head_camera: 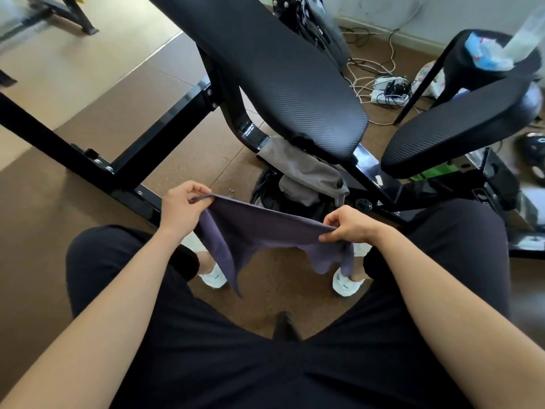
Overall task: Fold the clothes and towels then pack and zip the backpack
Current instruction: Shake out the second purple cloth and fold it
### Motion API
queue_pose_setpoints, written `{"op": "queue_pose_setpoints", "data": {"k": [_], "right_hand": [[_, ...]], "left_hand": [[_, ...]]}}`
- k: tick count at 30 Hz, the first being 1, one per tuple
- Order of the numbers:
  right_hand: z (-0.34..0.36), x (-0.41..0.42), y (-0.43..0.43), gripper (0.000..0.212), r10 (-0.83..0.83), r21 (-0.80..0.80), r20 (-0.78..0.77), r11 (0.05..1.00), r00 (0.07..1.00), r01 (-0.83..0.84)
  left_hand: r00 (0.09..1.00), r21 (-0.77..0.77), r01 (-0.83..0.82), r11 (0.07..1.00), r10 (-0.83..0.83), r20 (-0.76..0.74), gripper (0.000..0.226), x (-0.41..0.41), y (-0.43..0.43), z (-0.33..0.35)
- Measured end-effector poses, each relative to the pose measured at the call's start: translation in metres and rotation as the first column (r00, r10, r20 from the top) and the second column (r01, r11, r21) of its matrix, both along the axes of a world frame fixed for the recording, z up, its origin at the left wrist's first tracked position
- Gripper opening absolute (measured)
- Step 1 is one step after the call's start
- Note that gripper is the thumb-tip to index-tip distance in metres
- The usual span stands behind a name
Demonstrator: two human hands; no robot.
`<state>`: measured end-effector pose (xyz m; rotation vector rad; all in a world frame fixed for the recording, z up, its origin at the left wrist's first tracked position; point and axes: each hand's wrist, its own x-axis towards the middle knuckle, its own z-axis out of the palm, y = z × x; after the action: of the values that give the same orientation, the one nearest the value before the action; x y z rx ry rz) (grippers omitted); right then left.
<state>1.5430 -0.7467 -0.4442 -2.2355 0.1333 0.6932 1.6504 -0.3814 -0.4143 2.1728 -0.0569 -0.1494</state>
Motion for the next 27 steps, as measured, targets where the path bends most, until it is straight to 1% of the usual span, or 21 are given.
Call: {"op": "queue_pose_setpoints", "data": {"k": [3, 5, 8, 10, 13, 15, 17, 18, 20, 22, 24, 27], "right_hand": [[-0.014, -0.001, -0.009, 0.032, -0.071, -0.039, -0.021, 0.997, 0.997, 0.07], [-0.02, 0.0, -0.012, 0.037, -0.118, -0.037, -0.026, 0.992, 0.993, 0.117], [-0.025, 0.0, -0.014, 0.032, -0.145, -0.065, -0.046, 0.988, 0.988, 0.142], [-0.028, -0.001, -0.015, 0.027, -0.149, -0.099, -0.069, 0.985, 0.986, 0.142], [-0.03, -0.001, -0.012, 0.021, -0.141, -0.226, -0.105, 0.967, 0.984, 0.114], [-0.026, -0.002, -0.009, 0.017, -0.157, -0.319, -0.108, 0.941, 0.982, 0.115], [-0.024, 0.0, -0.007, 0.024, -0.209, -0.363, -0.069, 0.916, 0.975, 0.171], [-0.024, 0.001, -0.007, 0.031, -0.249, -0.342, -0.03, 0.913, 0.968, 0.224], [-0.026, 0.005, -0.007, 0.042, -0.361, -0.208, 0.049, 0.908, 0.931, 0.363], [-0.027, 0.008, -0.008, 0.039, -0.499, -0.061, 0.065, 0.862, 0.864, 0.502], [-0.026, 0.009, -0.009, 0.032, -0.641, 0.072, 0.047, 0.767, 0.766, 0.638], [-0.013, 0.01, -0.007, 0.033, -0.804, 0.199, -0.068, 0.569, 0.59, 0.798]], "left_hand": [[0.997, 0.007, -0.053, 0.999, 0.053, 0.049, 0.013, 0.009, 0.009, 0.005], [0.99, -0.013, -0.133, 0.991, 0.133, 0.053, 0.01, 0.016, 0.017, 0.003], [0.956, -0.082, -0.292, 0.953, 0.293, -0.001, 0.012, 0.025, 0.026, -0.004], [0.912, -0.11, -0.409, 0.906, 0.409, -0.026, 0.014, 0.03, 0.029, -0.006], [0.837, -0.122, -0.548, 0.828, 0.544, -0.066, 0.017, 0.033, 0.029, -0.006], [0.828, -0.097, -0.561, 0.822, 0.557, -0.071, 0.017, 0.031, 0.027, -0.006], [0.842, -0.069, -0.54, 0.839, 0.536, -0.068, 0.017, 0.03, 0.026, -0.007], [0.852, -0.058, -0.522, 0.851, 0.518, -0.076, 0.017, 0.029, 0.025, -0.008], [0.874, -0.039, -0.478, 0.878, 0.47, -0.121, 0.017, 0.028, 0.025, -0.012], [0.875, -0.041, -0.459, 0.888, 0.444, -0.191, 0.017, 0.026, 0.024, -0.016], [0.852, -0.071, -0.488, 0.87, 0.457, -0.255, 0.02, 0.024, 0.021, -0.019], [0.811, -0.142, -0.558, 0.818, 0.501, -0.301, 0.021, 0.022, 0.016, -0.02]]}}
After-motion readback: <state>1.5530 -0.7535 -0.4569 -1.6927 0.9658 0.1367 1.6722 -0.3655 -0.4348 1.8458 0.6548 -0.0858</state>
